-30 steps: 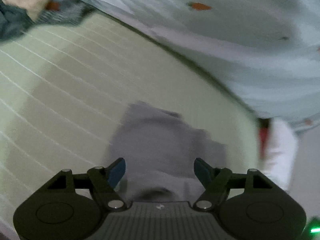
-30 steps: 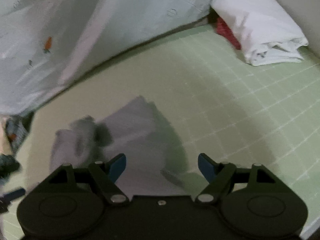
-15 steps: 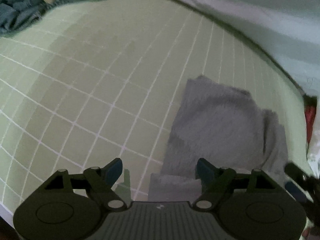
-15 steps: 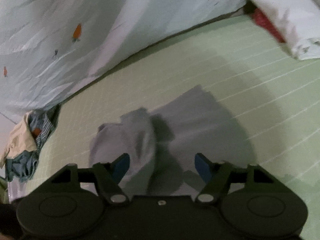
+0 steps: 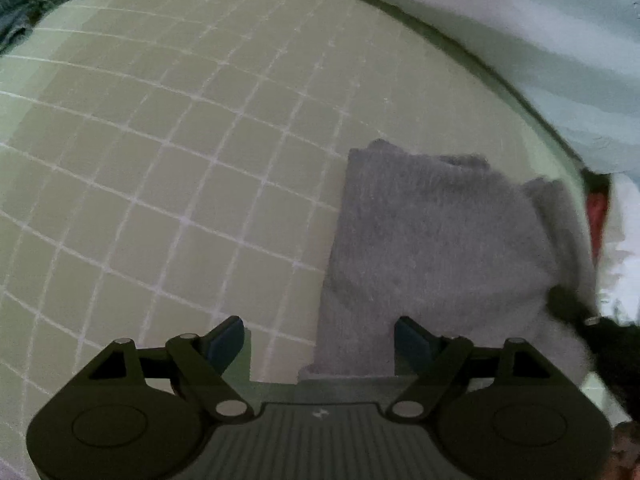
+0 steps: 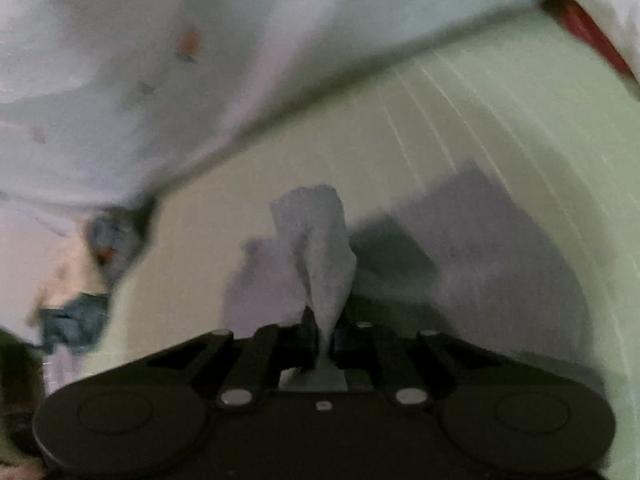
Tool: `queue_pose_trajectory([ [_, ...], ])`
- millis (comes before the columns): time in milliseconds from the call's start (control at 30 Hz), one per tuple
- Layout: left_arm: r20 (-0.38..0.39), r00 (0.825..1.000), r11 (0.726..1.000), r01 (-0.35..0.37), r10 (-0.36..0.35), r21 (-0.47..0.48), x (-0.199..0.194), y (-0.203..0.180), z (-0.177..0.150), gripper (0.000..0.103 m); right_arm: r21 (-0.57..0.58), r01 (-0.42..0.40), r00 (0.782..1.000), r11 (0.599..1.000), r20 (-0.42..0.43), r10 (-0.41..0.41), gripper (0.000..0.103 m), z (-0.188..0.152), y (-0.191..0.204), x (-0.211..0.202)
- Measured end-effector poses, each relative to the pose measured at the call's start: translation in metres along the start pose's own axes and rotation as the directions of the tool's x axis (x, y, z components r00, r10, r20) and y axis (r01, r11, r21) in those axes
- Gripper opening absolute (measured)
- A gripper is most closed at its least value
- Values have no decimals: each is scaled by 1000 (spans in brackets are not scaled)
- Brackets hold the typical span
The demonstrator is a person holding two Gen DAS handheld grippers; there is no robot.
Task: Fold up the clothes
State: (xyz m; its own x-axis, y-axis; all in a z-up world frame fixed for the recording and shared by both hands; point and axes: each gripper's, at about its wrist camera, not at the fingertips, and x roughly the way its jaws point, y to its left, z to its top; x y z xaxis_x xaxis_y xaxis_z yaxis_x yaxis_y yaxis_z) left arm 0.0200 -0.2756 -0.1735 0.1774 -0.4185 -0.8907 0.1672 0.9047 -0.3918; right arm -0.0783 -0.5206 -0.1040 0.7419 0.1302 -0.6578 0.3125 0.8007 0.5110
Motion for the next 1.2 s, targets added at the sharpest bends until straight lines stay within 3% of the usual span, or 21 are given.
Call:
queue_pose_trajectory([
  [67, -4, 999, 999, 32, -32, 20, 3, -6, -1, 86, -29, -3, 999, 1000, 48, 4, 7, 9, -6, -18],
  [133, -11, 999, 998, 50, -49, 48, 6, -12, -2, 88, -26, 67, 995, 997, 77, -65, 7, 15, -23, -30],
  [267, -26, 997, 995, 69, -68, 76, 12, -20, -5, 88, 65, 255, 966, 965, -45, -253, 18, 9, -72, -19],
  [333, -26, 998, 995, 66, -64, 80, 13, -22, -4, 88, 106, 261, 964, 960, -74, -254, 28, -2, -79, -20],
  [400, -24, 998, 996, 55, -54, 73, 15, -23, -4, 89, 107, 236, 971, 966, -67, -230, 53, -12, -75, -24],
  [533, -23, 999, 997, 45, -43, 63, 14, -25, -8, 89, 80, 250, 963, 965, -122, -240, 56, -29, -65, -9],
  [600, -19, 999, 997, 36, -35, 71, 12, -27, -11, 89, 64, 256, 959, 964, -145, -245, 52, -33, -63, -4],
  [633, -16, 999, 996, 33, -32, 78, 12, -29, -12, 89, 61, 248, 961, 967, -142, -237, 44, -35, -63, -3],
  [667, -14, 999, 996, 30, -29, 84, 11, -31, -12, 89, 60, 236, 964, 970, -141, -226, 19, -35, -64, -5],
  [700, -11, 1000, 996, 26, -26, 90, 11, -33, -13, 89, 47, 233, 967, 971, -112, -227, 12, -33, -61, -12],
  [767, -4, 1000, 994, 23, -23, 105, 9, -35, -13, 90, 15, 233, 972, 972, -42, -232, 10, -29, -52, -28],
  [833, -4, 1000, 993, 20, -19, 117, 8, -36, -14, 92, -48, 272, 962, 961, 44, -270, 10, -23, -39, -50],
  [900, -6, 1000, 991, 16, -16, 129, 7, -37, -15, 92, -34, 301, 952, 953, 73, -298, 11, -19, -39, -61],
  [933, -6, 1000, 991, 14, -13, 134, 7, -37, -15, 92, -20, 324, 945, 946, 57, -322, 14, -19, -46, -59],
  [1000, -3, 1000, 991, 16, -15, 135, 6, -37, -14, 92, 18, 380, 925, 925, -32, -380, 42, -24, -63, -42],
  [1033, 1, 1000, 990, 20, -20, 137, 5, -37, -13, 92, 35, 409, 911, 912, -80, -406, 46, -27, -72, -34],
  [1067, 7, 1000, 990, 25, -27, 141, 5, -37, -12, 92, 62, 410, 909, 910, -101, -404, 49, -30, -78, -32],
  [1167, 16, 998, 988, 60, -63, 144, 4, -38, -8, 93, 123, 348, 937, 929, -82, -340, 80, -34, -86, -34],
  [1200, 14, 997, 986, 79, -82, 145, 5, -39, -6, 94, 128, 338, 941, 933, -74, -331, 82, -34, -86, -32],
])
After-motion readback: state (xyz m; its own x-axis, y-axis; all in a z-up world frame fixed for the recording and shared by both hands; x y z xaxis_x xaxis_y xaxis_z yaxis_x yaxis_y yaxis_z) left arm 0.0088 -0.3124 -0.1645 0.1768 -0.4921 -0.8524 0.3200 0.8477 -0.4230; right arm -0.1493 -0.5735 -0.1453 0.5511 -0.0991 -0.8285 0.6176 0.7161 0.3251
